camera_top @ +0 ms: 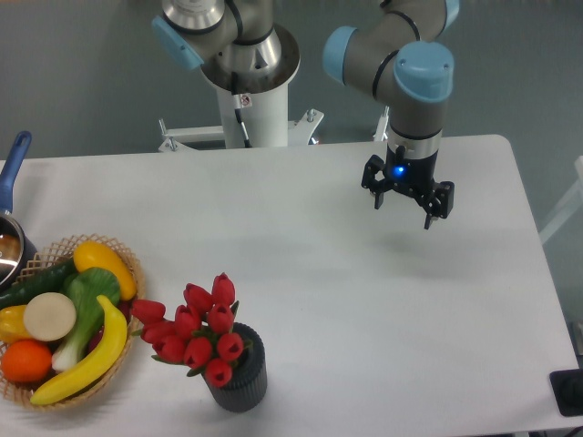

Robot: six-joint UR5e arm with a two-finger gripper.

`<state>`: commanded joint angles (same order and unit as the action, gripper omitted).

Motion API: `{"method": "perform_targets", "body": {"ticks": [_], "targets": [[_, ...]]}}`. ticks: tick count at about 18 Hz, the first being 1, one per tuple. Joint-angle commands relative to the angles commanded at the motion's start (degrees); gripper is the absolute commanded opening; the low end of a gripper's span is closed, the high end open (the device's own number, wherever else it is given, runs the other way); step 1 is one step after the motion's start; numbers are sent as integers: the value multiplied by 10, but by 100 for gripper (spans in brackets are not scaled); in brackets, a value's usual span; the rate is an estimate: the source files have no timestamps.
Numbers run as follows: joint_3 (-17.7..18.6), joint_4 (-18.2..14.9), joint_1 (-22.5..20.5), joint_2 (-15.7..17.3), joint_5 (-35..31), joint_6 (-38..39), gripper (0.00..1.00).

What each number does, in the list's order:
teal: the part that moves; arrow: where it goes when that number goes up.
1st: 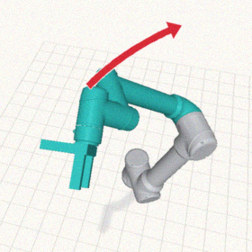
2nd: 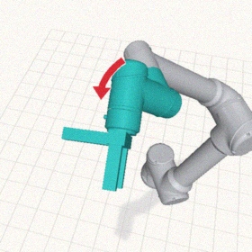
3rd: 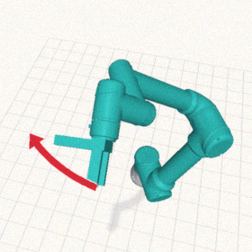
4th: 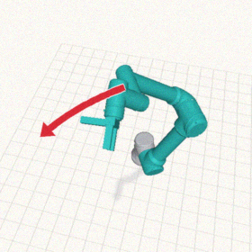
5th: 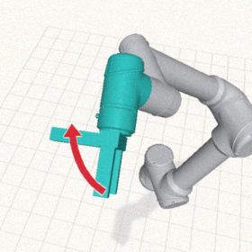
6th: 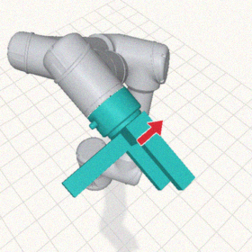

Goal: Pick up the flowers from the vase

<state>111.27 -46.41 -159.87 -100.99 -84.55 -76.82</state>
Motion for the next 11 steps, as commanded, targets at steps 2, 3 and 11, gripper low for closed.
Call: {"method": "perform_targets", "body": {"ticks": [2, 3, 11], "targets": [[0, 0, 0, 0, 0, 0, 100], [0, 0, 0, 0, 0, 0, 100], [-21, 33, 7, -3, 92, 88, 100]]}}
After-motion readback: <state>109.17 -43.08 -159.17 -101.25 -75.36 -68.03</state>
